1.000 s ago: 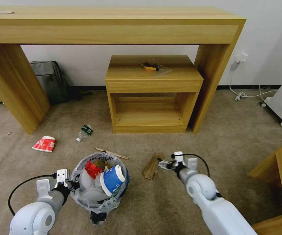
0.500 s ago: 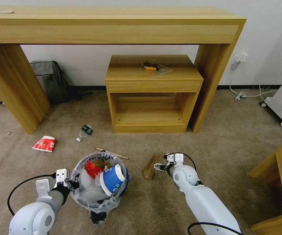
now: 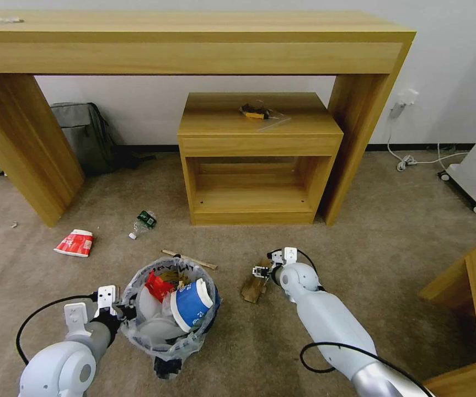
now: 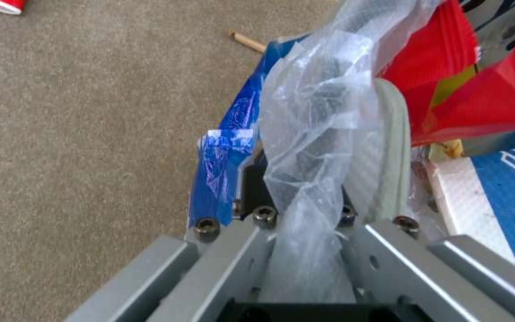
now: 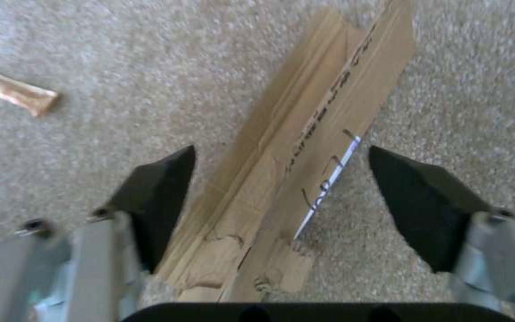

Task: Pick up the trash bin and place the garbage on the floor into it.

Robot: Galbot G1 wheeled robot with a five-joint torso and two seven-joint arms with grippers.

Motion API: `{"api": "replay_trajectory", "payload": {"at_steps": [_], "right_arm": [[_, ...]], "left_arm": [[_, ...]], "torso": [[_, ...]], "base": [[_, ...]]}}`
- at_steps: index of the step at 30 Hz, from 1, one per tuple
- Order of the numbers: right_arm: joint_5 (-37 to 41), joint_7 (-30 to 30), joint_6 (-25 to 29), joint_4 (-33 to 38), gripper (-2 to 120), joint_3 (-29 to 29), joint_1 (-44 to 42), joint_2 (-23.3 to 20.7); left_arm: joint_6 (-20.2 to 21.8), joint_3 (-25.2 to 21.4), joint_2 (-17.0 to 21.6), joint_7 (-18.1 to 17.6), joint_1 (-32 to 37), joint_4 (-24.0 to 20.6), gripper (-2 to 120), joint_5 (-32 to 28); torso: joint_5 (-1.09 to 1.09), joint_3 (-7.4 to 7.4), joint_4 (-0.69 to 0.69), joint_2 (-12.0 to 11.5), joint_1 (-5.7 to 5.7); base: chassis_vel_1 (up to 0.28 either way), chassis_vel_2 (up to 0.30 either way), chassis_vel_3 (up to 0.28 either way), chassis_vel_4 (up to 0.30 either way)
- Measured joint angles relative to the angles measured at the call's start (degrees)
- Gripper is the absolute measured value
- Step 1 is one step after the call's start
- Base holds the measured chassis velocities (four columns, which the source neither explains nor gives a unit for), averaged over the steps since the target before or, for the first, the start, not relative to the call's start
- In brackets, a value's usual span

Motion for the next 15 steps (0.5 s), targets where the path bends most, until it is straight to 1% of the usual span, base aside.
{"api": "replay_trajectory", "payload": {"at_steps": [1,2,3,4,7,8,9,10,11,14,15], "right_arm": [[-0.01,0.02,0.00,-1.08,68,0.07,0.39,0.20],[-0.01,0.02,0.00,-1.26,67,0.08,0.45,0.23],[-0.01,0.02,0.01,-2.06,60,0.15,0.67,0.36],[-0.01,0.02,0.01,-2.06,60,0.15,0.67,0.36],[-0.15,0.05,0.37,-2.31,43,0.23,0.61,0.33],[-0.15,0.05,0.37,-2.31,43,0.23,0.61,0.33],[-0.25,0.05,0.49,-2.21,39,0.23,0.51,0.29],[-0.34,0.05,0.66,-2.16,33,0.23,0.40,0.26],[-0.34,0.05,0.66,-2.16,33,0.23,0.40,0.26],[-0.79,0.03,1.28,-2.28,18,0.39,0.28,0.32],[-0.79,0.03,1.28,-2.28,18,0.39,0.28,0.32]], "left_arm": [[0.00,0.00,-0.07,-0.01,0.07,-0.09,0,0.01],[0.00,0.01,-0.09,-0.01,0.09,-0.10,0,0.01],[0.00,0.04,-0.14,-0.01,0.14,-0.13,0,0.06],[0.00,0.04,-0.14,-0.01,0.14,-0.13,0,0.06],[0.00,0.06,-0.12,-0.02,0.16,-0.17,0,0.11],[0.00,0.06,-0.12,-0.02,0.16,-0.17,0,0.11],[0.00,0.09,-0.12,-0.03,0.16,-0.19,0,0.11],[0.00,0.17,-0.13,-0.05,0.15,-0.24,0,0.14],[0.00,0.17,-0.13,-0.05,0.15,-0.24,0,0.14],[0.00,0.37,-0.31,-0.07,0.24,-0.33,0,0.30],[0.00,0.37,-0.31,-0.07,0.24,-0.33,0,0.30]], "torso": [[0.00,0.00,0.00,0.00,0.00],[0.00,0.00,-0.01,0.00,0.00],[0.00,0.00,-0.01,0.00,0.00],[0.00,0.00,-0.01,0.00,0.00],[0.00,0.00,-0.01,0.00,0.00],[0.00,0.00,-0.01,0.00,0.00],[0.00,-0.01,-0.01,0.00,0.00],[0.00,0.00,-0.02,0.00,0.00],[0.00,0.00,-0.02,0.00,0.00],[0.00,0.00,-0.01,0.00,0.00],[0.00,0.00,-0.01,0.00,0.00]], "base": [[0.000,0.000,0.000,0.000],[0.000,0.000,0.000,0.000],[0.000,0.000,0.000,0.000],[0.000,0.000,0.000,0.000],[0.000,0.000,0.000,0.000],[0.000,0.000,0.000,0.000],[0.000,0.000,0.000,0.000],[0.000,0.000,0.000,0.000],[0.000,0.000,0.000,0.000],[0.000,0.000,0.000,0.000],[0.000,0.000,0.000,0.000]]}}
